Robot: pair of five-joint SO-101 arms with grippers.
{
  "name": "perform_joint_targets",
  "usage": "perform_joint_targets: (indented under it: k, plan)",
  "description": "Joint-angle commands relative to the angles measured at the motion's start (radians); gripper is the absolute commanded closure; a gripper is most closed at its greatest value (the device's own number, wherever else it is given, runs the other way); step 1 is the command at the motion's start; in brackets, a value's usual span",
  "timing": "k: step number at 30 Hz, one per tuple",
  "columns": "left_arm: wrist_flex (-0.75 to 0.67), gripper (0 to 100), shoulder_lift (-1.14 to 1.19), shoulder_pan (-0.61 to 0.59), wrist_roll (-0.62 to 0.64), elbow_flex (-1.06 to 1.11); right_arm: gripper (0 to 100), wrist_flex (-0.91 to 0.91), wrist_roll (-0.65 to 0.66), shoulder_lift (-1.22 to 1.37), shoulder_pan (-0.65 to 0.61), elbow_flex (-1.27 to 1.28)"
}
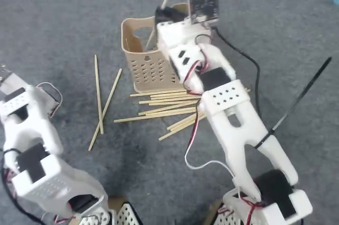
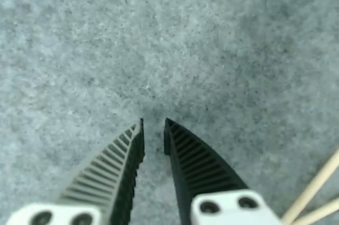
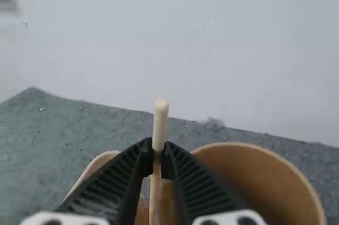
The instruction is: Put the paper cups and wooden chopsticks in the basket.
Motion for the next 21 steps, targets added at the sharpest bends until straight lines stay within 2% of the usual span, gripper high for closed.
perform_joint_targets:
  k: [1,5,10,14,21]
  plan:
    - [0.006,94,-0.006,0.002,0.003,-0.041,98.8,0.051,0.057,-0.110,-0.070,-0.068]
    - [0.006,94,-0.006,0.002,0.003,-0.041,97.2,0.125,0.064,-0.153,-0.127,-0.068]
    - [0.006,94,-0.006,0.002,0.003,-0.041,85.0,0.226,0.104,-0.150,-0.156,-0.064]
    - [0.006,94,-0.006,0.000,0.003,-0.039,85.3,0.272,0.110,-0.176,-0.162,-0.083]
    - [0.006,94,-0.006,0.000,0.003,-0.039,85.3,0.496,0.104,-0.360,-0.159,-0.201]
